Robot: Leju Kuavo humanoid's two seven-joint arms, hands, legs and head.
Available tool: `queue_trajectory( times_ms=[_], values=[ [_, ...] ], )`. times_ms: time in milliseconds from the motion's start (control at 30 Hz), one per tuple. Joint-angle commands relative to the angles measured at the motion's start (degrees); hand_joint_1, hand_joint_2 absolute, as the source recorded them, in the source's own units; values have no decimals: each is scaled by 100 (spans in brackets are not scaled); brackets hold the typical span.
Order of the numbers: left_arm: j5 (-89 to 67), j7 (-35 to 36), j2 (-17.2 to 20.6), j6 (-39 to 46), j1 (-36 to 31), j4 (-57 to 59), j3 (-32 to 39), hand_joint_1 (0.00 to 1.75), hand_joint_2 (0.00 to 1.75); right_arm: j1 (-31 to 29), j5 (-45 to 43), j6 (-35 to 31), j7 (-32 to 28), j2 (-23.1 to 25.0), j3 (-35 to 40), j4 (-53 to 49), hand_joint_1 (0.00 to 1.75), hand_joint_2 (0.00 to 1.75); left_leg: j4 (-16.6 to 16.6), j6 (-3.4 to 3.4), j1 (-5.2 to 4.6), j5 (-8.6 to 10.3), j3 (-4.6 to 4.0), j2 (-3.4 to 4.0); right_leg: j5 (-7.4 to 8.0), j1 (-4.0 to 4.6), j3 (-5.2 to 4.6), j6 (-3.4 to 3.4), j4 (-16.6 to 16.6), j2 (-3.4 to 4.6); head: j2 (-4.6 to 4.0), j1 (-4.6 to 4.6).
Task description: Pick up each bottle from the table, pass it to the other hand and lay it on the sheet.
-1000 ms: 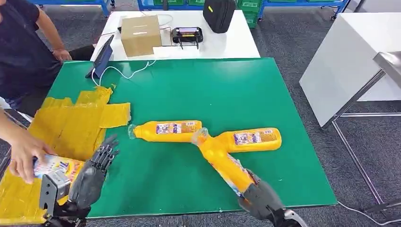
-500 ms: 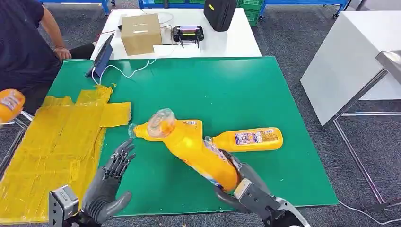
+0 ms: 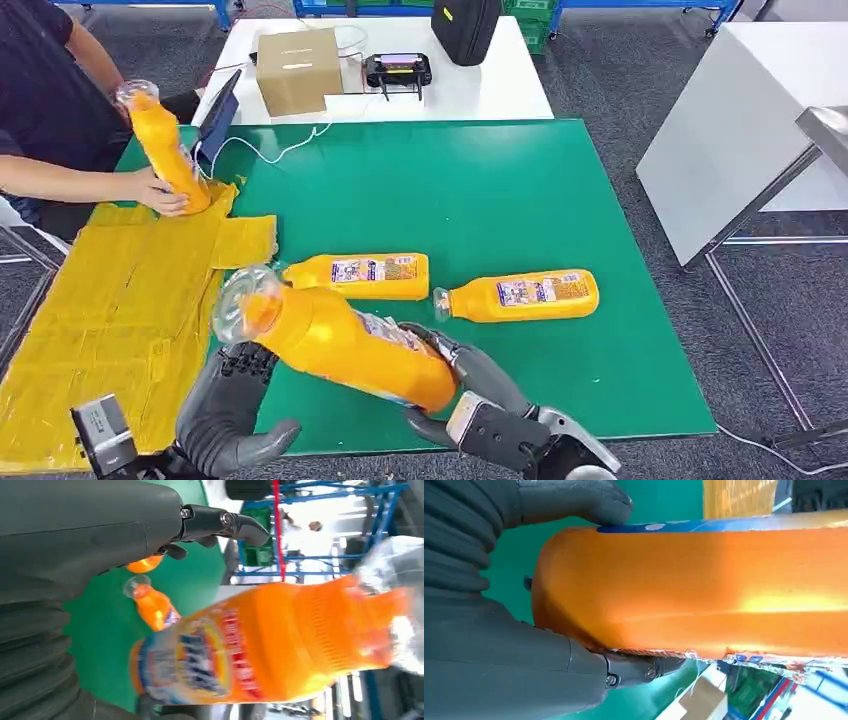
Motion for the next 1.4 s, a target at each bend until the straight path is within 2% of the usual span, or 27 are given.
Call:
queue_trajectory(
  times_ms=[33,333,433,533,633,767,800,833,1400],
  values=[
    [698,-15,176,-216,-160,12,-173,0,175,-447,21,203,-131,-300,732,583,175,175,-5,-5,3,3,4,-2,5,2,2,-9,-4,25,0,2],
    [798,-33,177,-252,-168,21,-185,0,175,-511,6,240,-146,-317,791,617,175,175,-4,-2,-1,3,2,-4,4,-1,0,-6,-2,19,0,0],
    [1096,-11,215,-409,-234,55,-273,0,175,-740,-54,377,-165,-356,1069,789,175,175,-2,-5,1,4,-2,-5,5,0,-4,-10,0,27,0,0],
    [1175,56,77,-464,-426,268,-323,0,175,-1369,-171,558,52,56,1532,1343,175,175,-4,-4,0,3,1,2,5,0,-3,-7,0,24,0,0],
    [1286,99,137,-551,-478,329,-381,0,175,-1492,-306,617,62,-14,1726,1343,175,175,-7,-7,2,7,2,9,10,1,-5,-12,0,39,0,2],
    [1074,65,302,-834,-576,379,-551,2,175,-1538,-417,608,76,-76,1802,1272,175,175,-5,-6,0,9,3,-7,3,-1,2,-6,-1,7,0,0],
    [1048,39,324,-886,-598,393,-580,162,175,-1554,-422,612,77,-76,1810,1279,175,175,-5,-7,1,11,-2,-12,5,0,-2,-8,0,11,0,2],
    [986,-12,331,-929,-608,400,-597,175,175,-1565,-434,609,81,-73,1819,1290,175,175,-5,-3,0,11,1,-8,3,0,1,-6,1,7,0,2],
    [965,-84,342,-1076,-651,460,-626,175,175,-1604,-510,620,86,-84,1876,1411,175,175,-4,-3,-2,10,-6,-8,3,-2,-4,-4,3,4,0,0]
  ],
)
